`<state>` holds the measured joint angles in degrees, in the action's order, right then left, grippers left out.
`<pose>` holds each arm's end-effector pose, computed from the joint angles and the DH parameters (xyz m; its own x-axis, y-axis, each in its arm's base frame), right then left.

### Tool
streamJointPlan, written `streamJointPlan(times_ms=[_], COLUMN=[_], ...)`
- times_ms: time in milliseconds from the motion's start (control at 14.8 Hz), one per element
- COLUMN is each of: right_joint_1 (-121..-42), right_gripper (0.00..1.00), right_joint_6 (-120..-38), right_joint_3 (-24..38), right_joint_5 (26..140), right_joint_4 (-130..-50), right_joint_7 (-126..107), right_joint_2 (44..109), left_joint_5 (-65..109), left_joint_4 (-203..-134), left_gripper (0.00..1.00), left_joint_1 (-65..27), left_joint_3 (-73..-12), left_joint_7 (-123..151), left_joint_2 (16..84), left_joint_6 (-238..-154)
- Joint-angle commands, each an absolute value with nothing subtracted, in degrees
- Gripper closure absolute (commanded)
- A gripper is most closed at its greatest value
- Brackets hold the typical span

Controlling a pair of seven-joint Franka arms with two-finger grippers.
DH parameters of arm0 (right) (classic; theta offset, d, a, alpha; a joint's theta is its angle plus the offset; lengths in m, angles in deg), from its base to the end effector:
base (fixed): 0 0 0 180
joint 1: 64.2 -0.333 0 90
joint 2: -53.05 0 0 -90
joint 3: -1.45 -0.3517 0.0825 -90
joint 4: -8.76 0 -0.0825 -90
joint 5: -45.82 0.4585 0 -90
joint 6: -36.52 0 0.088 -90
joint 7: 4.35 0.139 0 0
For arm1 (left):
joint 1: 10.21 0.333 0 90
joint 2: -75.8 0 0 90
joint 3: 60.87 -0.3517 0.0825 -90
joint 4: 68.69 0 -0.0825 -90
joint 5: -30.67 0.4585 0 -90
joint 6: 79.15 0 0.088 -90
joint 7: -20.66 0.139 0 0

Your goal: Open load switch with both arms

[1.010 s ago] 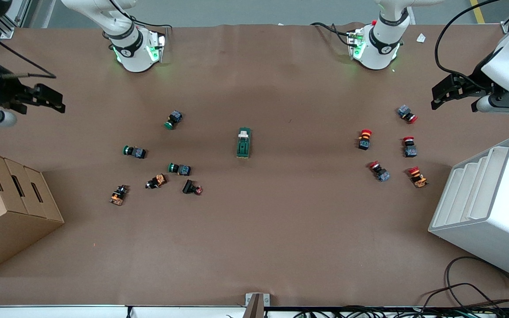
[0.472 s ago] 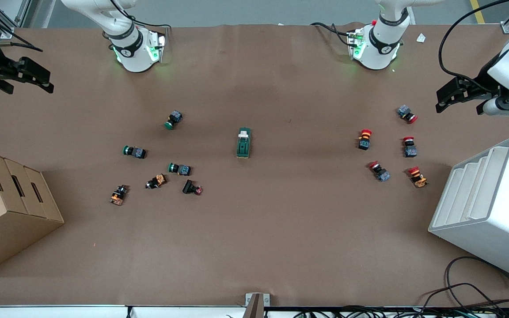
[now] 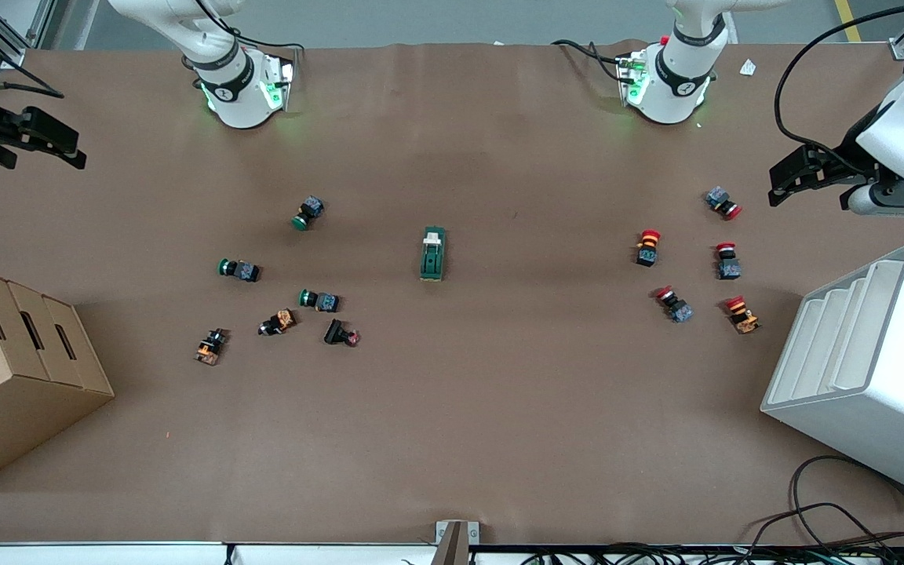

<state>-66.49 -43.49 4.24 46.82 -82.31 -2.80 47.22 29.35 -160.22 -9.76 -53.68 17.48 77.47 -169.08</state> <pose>0.5714 -0.0038 0.6650 0.9953 -0.0320 -0.0918 -0.0340 -0.9992 -0.0199 0.6140 -0.0769 0.6316 0.9981 -0.0621 -0.0001 -0.0621 -0.9979 0.0194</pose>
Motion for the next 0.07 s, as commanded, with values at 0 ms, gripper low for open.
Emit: streamJointPlan(times_ms=[0], right_joint_1=[-67.1], right_gripper=[0.0], right_joint_6=[-43.99], right_joint_3=[5.14], right_joint_5=[47.84], right_joint_4=[-83.79], right_joint_7=[-3.3], right_joint_2=[45.93], left_joint_5=[30.14], left_joint_4=[-158.51], left_gripper=[0.0], left_joint_1=[-9.69], left_joint_3=[-53.4], left_joint_7=[17.85], left_joint_2=[77.03], left_joint_6=[-168.54])
